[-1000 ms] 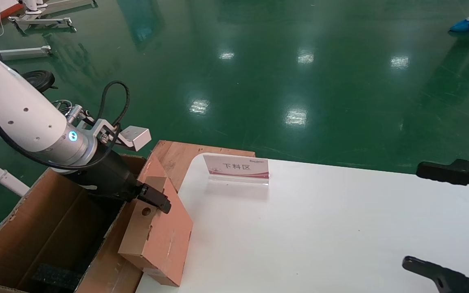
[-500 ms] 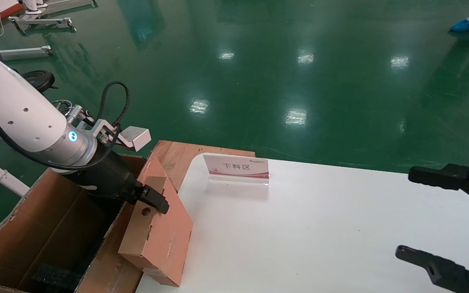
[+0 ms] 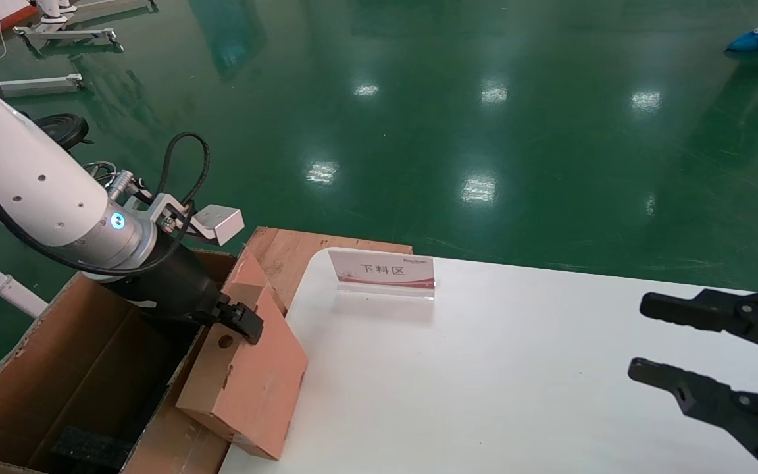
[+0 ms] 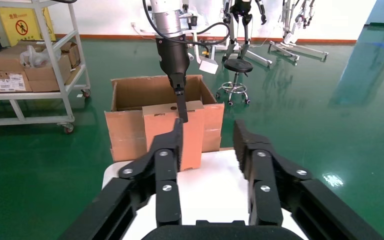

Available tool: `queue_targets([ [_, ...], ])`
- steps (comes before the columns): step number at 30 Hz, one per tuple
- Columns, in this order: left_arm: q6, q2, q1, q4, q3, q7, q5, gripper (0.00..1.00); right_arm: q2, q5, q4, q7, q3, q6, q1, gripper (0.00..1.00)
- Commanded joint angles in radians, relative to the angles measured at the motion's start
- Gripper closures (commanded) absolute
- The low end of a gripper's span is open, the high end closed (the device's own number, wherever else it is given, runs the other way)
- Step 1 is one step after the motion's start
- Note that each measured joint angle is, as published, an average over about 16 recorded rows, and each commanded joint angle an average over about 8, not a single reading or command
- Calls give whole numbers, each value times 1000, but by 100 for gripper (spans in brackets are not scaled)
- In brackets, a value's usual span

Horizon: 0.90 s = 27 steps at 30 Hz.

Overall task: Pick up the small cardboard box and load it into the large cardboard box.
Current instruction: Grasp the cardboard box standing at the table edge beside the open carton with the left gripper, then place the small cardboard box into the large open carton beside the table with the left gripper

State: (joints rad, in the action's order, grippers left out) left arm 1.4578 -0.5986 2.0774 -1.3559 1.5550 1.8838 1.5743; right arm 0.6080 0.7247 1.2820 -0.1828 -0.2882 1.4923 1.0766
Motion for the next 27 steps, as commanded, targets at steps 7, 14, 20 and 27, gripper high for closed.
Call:
queue_targets([
  [7,0,-6,15,14,-8,-10,-1,100,0,0,0,0,0,0,0,100],
  [14,7,-36,113,14,-51,-33,15,100,0,0,-1,0,-1,0,0,100],
  [20,25,-86,234,18,-92,-65,55,100,0,0,-1,1,-1,0,1,100],
  [27,91,-156,405,49,-120,-132,100,100,0,-1,-1,1,-1,0,1,100],
])
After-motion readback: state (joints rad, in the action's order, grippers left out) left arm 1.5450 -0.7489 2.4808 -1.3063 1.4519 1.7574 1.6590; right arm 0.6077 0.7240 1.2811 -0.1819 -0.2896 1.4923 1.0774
